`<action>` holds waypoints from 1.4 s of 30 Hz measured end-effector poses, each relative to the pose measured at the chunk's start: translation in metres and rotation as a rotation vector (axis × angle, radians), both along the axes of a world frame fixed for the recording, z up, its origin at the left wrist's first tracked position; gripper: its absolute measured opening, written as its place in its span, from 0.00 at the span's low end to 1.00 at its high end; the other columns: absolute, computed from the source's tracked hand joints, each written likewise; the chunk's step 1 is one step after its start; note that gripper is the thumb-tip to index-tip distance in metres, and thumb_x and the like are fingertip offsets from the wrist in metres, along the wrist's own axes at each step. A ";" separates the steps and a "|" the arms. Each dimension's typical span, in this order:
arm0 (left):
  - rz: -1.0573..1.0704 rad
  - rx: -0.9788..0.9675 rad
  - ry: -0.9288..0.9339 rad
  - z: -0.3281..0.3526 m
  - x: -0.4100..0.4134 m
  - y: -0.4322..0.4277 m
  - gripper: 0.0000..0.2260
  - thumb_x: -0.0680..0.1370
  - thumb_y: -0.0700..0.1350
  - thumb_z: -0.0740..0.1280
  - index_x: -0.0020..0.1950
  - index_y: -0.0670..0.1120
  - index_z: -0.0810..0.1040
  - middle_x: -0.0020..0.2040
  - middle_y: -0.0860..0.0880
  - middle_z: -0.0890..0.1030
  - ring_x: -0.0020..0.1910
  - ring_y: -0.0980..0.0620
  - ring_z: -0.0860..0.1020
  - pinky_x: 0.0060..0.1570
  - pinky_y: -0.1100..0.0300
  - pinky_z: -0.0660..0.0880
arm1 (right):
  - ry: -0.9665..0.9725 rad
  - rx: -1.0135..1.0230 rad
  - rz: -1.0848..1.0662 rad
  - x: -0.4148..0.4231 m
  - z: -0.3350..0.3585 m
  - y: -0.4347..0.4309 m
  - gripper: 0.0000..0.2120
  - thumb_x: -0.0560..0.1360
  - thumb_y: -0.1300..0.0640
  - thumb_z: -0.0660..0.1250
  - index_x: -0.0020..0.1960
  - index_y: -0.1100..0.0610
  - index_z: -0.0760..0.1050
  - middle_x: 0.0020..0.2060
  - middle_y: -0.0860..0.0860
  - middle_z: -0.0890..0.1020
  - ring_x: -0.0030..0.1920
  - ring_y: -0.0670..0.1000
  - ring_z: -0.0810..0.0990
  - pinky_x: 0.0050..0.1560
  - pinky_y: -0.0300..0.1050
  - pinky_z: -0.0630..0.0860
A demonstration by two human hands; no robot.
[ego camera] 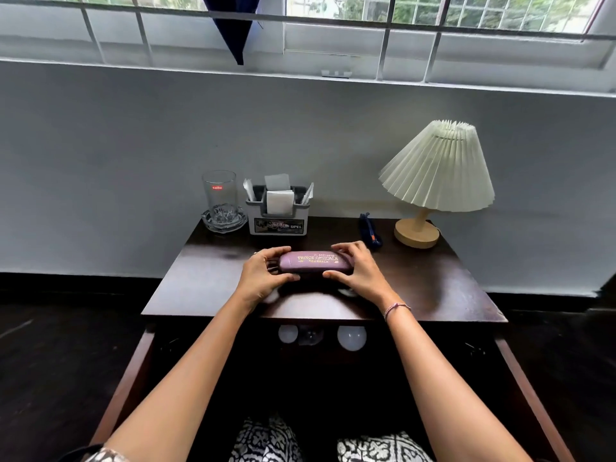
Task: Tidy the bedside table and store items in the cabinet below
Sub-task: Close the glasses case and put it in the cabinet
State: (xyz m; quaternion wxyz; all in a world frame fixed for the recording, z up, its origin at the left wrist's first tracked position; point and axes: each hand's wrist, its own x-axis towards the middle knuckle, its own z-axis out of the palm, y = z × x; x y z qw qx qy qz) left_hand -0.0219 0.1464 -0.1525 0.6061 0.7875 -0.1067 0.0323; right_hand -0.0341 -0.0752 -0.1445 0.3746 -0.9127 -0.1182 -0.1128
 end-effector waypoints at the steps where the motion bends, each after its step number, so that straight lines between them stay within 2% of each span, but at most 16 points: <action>1: 0.003 -0.003 0.000 -0.001 0.000 0.001 0.30 0.63 0.31 0.77 0.64 0.40 0.75 0.58 0.39 0.79 0.51 0.51 0.78 0.49 0.73 0.76 | 0.020 0.068 0.001 -0.002 0.000 -0.003 0.27 0.67 0.54 0.76 0.63 0.57 0.73 0.57 0.55 0.74 0.62 0.50 0.73 0.67 0.42 0.67; 5: -0.011 -0.049 0.020 -0.002 0.000 0.004 0.30 0.64 0.29 0.75 0.65 0.41 0.74 0.62 0.39 0.77 0.55 0.50 0.76 0.56 0.65 0.75 | 0.193 0.498 0.069 -0.012 -0.003 -0.015 0.28 0.67 0.71 0.73 0.65 0.62 0.71 0.63 0.59 0.76 0.63 0.50 0.75 0.65 0.38 0.71; 7: -0.024 -0.063 0.031 -0.001 0.000 0.005 0.31 0.65 0.28 0.74 0.66 0.41 0.73 0.62 0.39 0.77 0.55 0.50 0.76 0.54 0.67 0.75 | 0.229 0.580 0.080 -0.014 -0.005 -0.019 0.30 0.66 0.75 0.71 0.66 0.63 0.69 0.63 0.59 0.76 0.62 0.49 0.75 0.62 0.32 0.71; 11: -0.036 -0.099 0.077 -0.001 -0.001 0.004 0.35 0.65 0.26 0.73 0.69 0.40 0.69 0.61 0.39 0.76 0.54 0.50 0.76 0.56 0.65 0.76 | 0.218 0.699 0.075 -0.012 -0.005 -0.021 0.31 0.64 0.79 0.69 0.66 0.65 0.69 0.61 0.59 0.76 0.62 0.52 0.75 0.60 0.32 0.73; 15: -0.062 -0.127 0.117 0.001 0.000 0.005 0.35 0.67 0.24 0.70 0.72 0.37 0.63 0.64 0.39 0.74 0.60 0.49 0.74 0.65 0.57 0.69 | 0.199 0.740 0.063 -0.011 -0.008 -0.022 0.28 0.64 0.77 0.71 0.60 0.61 0.73 0.57 0.59 0.78 0.58 0.52 0.77 0.58 0.34 0.75; 17: -0.077 -0.112 0.114 0.001 0.000 0.006 0.33 0.68 0.24 0.69 0.72 0.36 0.64 0.66 0.38 0.73 0.61 0.48 0.74 0.63 0.62 0.71 | 0.184 0.750 0.060 -0.009 -0.009 -0.024 0.27 0.64 0.75 0.72 0.60 0.61 0.73 0.57 0.59 0.79 0.57 0.51 0.78 0.58 0.36 0.76; 20: -0.081 -0.108 0.105 0.000 -0.001 0.006 0.32 0.68 0.25 0.70 0.71 0.36 0.66 0.65 0.37 0.75 0.58 0.50 0.74 0.55 0.73 0.72 | 0.175 0.776 0.056 -0.008 -0.011 -0.026 0.26 0.64 0.74 0.72 0.61 0.61 0.74 0.57 0.58 0.80 0.56 0.50 0.80 0.60 0.41 0.76; 23: -0.062 -0.110 0.084 0.001 -0.001 0.006 0.31 0.67 0.27 0.72 0.68 0.36 0.69 0.64 0.36 0.75 0.56 0.49 0.76 0.51 0.74 0.74 | 0.148 0.794 0.052 -0.007 -0.012 -0.027 0.22 0.65 0.72 0.73 0.57 0.60 0.77 0.54 0.56 0.82 0.51 0.44 0.82 0.57 0.37 0.77; 25: -0.051 -0.104 0.072 0.002 -0.002 0.007 0.30 0.66 0.28 0.74 0.67 0.37 0.71 0.64 0.37 0.74 0.56 0.47 0.78 0.53 0.70 0.76 | 0.138 0.802 0.039 -0.006 -0.012 -0.026 0.20 0.65 0.71 0.73 0.55 0.61 0.78 0.51 0.55 0.82 0.49 0.43 0.83 0.56 0.36 0.77; 28: -0.055 -0.100 0.074 0.002 -0.004 0.007 0.32 0.64 0.29 0.75 0.67 0.38 0.72 0.62 0.38 0.74 0.58 0.44 0.78 0.61 0.56 0.75 | 0.123 0.829 0.014 -0.006 -0.011 -0.026 0.17 0.66 0.71 0.72 0.54 0.64 0.78 0.49 0.55 0.83 0.46 0.43 0.83 0.52 0.34 0.78; 29: -0.055 -0.098 0.070 0.001 -0.004 0.007 0.32 0.64 0.29 0.75 0.67 0.39 0.72 0.61 0.39 0.75 0.58 0.44 0.78 0.61 0.55 0.75 | 0.116 0.833 0.007 -0.006 -0.011 -0.026 0.15 0.66 0.71 0.72 0.52 0.64 0.79 0.47 0.54 0.83 0.45 0.42 0.83 0.50 0.33 0.79; 31: -0.044 -0.094 0.056 0.000 -0.004 0.007 0.34 0.63 0.30 0.76 0.68 0.42 0.71 0.60 0.40 0.76 0.58 0.43 0.78 0.57 0.61 0.77 | 0.107 0.836 -0.016 -0.006 -0.010 -0.025 0.11 0.67 0.69 0.72 0.48 0.60 0.80 0.44 0.52 0.84 0.42 0.41 0.83 0.46 0.31 0.78; 33: -0.023 -0.082 0.032 0.000 -0.004 0.007 0.35 0.63 0.32 0.77 0.67 0.44 0.71 0.58 0.42 0.76 0.57 0.45 0.78 0.56 0.60 0.77 | 0.103 0.841 -0.045 -0.006 -0.009 -0.025 0.09 0.68 0.66 0.73 0.46 0.57 0.81 0.41 0.49 0.84 0.39 0.39 0.82 0.43 0.29 0.76; 35: -0.006 -0.066 0.007 0.000 -0.005 0.008 0.34 0.62 0.34 0.79 0.65 0.45 0.72 0.56 0.43 0.77 0.55 0.46 0.78 0.56 0.61 0.76 | 0.102 0.846 -0.061 -0.005 -0.010 -0.026 0.08 0.69 0.65 0.72 0.47 0.57 0.81 0.39 0.48 0.84 0.38 0.39 0.82 0.42 0.29 0.76; 38: 0.020 -0.061 -0.012 0.001 -0.004 0.008 0.32 0.61 0.36 0.79 0.62 0.47 0.73 0.52 0.47 0.78 0.52 0.50 0.78 0.51 0.67 0.75 | 0.098 0.815 -0.052 -0.004 -0.012 -0.026 0.11 0.70 0.64 0.71 0.53 0.59 0.80 0.43 0.49 0.84 0.39 0.37 0.81 0.43 0.28 0.75; 42: 0.019 -0.073 -0.008 0.000 -0.003 0.008 0.31 0.61 0.37 0.79 0.60 0.50 0.73 0.50 0.48 0.78 0.51 0.51 0.79 0.51 0.66 0.75 | 0.095 0.796 -0.067 -0.004 -0.014 -0.026 0.13 0.72 0.62 0.70 0.56 0.61 0.79 0.44 0.49 0.84 0.38 0.37 0.79 0.43 0.28 0.75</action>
